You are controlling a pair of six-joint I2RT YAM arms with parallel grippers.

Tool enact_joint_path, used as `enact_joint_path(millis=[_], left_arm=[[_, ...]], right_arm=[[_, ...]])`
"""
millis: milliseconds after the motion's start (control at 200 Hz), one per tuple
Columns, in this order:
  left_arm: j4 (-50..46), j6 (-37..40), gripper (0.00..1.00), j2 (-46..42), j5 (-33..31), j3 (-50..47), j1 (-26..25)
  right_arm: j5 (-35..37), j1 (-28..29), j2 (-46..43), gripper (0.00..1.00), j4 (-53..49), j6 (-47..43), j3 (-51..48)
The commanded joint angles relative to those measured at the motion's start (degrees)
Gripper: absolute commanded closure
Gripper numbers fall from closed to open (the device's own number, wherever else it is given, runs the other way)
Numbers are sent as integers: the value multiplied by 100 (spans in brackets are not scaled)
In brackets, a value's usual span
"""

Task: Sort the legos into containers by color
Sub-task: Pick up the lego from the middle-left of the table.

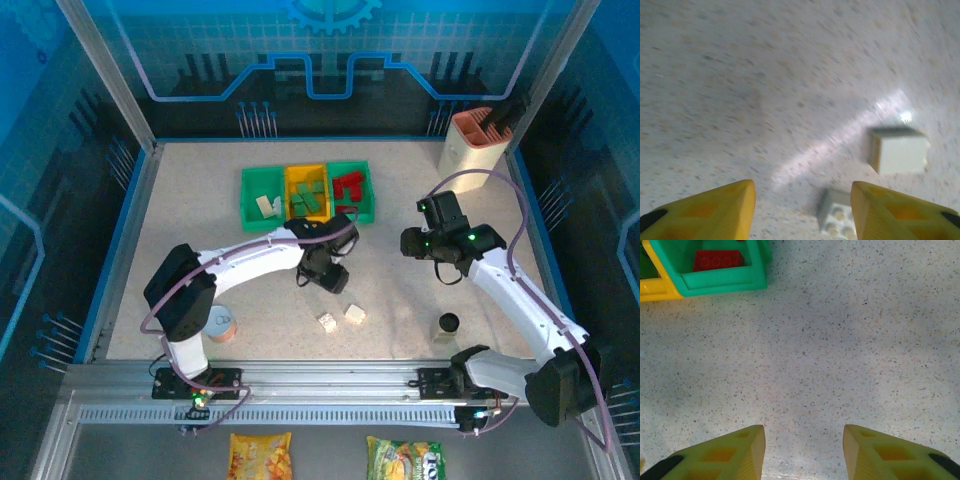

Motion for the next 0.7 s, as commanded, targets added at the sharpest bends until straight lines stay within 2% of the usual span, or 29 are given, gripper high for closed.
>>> enact_joint_path(millis=[0, 315, 695], left_arm=[[-149, 872, 43, -304, 189, -168, -428], [-651, 1370, 39, -140, -120, -130, -781], [-873, 1280, 36, 457, -66, -29, -1010]], right_arm=[[43, 72, -79, 54, -25, -53, -56], [107, 62, -183, 54, -160, -56, -35], [156, 63, -240, 54, -271, -29, -38]])
